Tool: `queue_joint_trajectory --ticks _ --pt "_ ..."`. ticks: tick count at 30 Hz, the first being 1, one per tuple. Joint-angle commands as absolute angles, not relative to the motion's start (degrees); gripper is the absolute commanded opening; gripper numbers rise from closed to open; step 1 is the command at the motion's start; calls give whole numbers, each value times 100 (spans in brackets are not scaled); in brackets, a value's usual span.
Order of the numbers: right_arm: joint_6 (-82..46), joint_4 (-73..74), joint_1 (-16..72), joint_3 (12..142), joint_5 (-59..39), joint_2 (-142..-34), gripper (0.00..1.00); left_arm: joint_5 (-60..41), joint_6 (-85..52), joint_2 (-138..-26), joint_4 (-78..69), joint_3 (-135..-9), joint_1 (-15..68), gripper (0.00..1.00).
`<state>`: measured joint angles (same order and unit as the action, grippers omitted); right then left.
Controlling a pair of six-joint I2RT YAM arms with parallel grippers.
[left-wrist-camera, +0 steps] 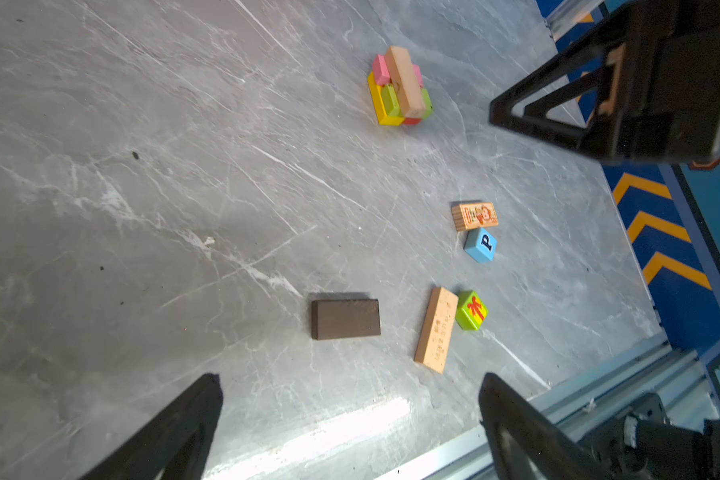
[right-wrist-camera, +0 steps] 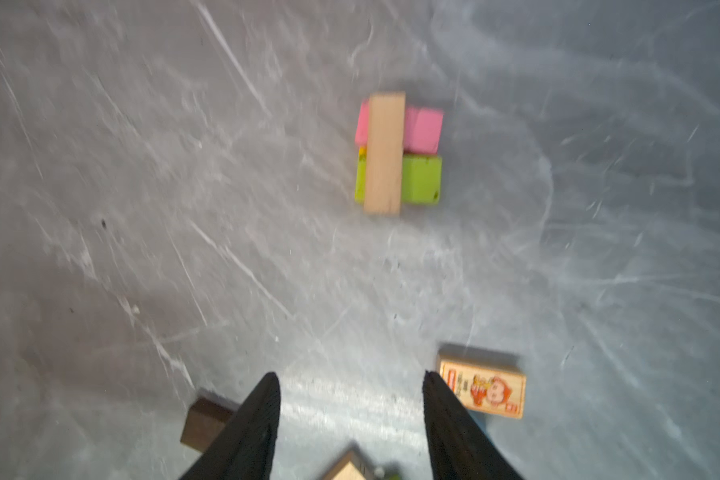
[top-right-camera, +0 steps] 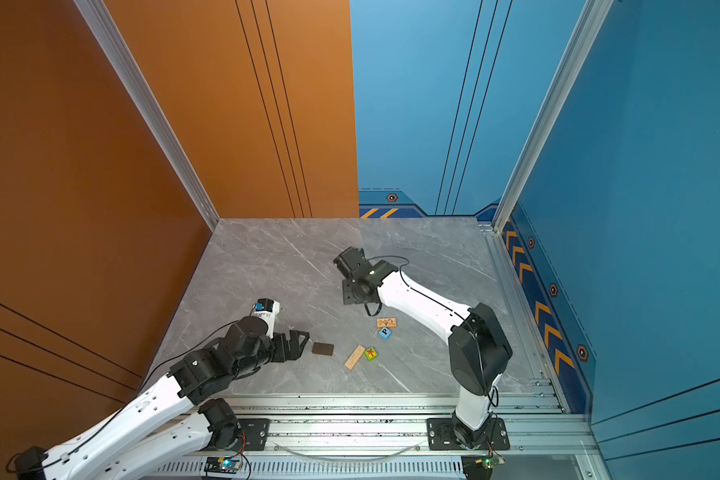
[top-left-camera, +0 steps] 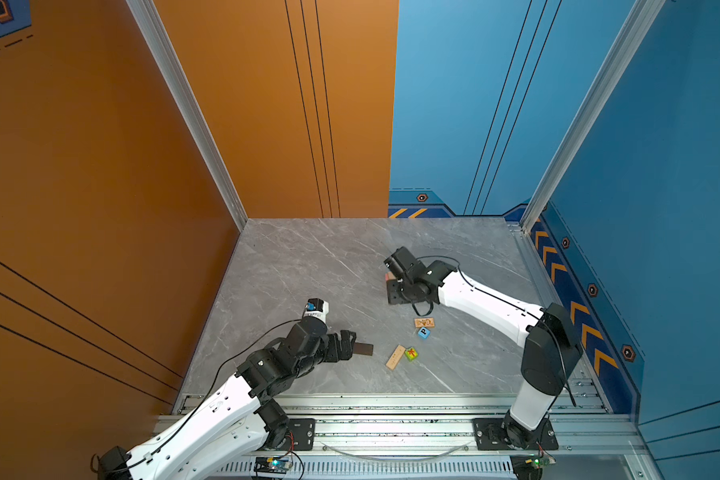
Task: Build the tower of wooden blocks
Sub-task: 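Open the right gripper and move it to the plank beside the gift cube, then lower the right gripper and close it on the plank marked 31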
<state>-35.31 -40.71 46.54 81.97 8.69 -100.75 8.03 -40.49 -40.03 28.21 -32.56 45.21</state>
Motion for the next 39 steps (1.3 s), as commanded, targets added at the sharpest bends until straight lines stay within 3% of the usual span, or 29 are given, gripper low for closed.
queue_joint_trajectory --ticks 1,11,21,39 --pt "-4358 -4010 5053 7510 1331 -9796 57 1268 -4156 -3794 3108 -3035 4900 98" --pt "-5523 -3863 5842 6656 1845 -9334 57 1703 -4199 -2935 3676 -2574 5721 98" --pt "-6297 -3612 6246 6395 1739 -9394 56 1808 -4335 -2323 3847 -2198 5988 98" --pt "-6899 -3075 6442 5985 1366 -9777 55 2073 -4381 -2168 4031 -2221 6133 98"
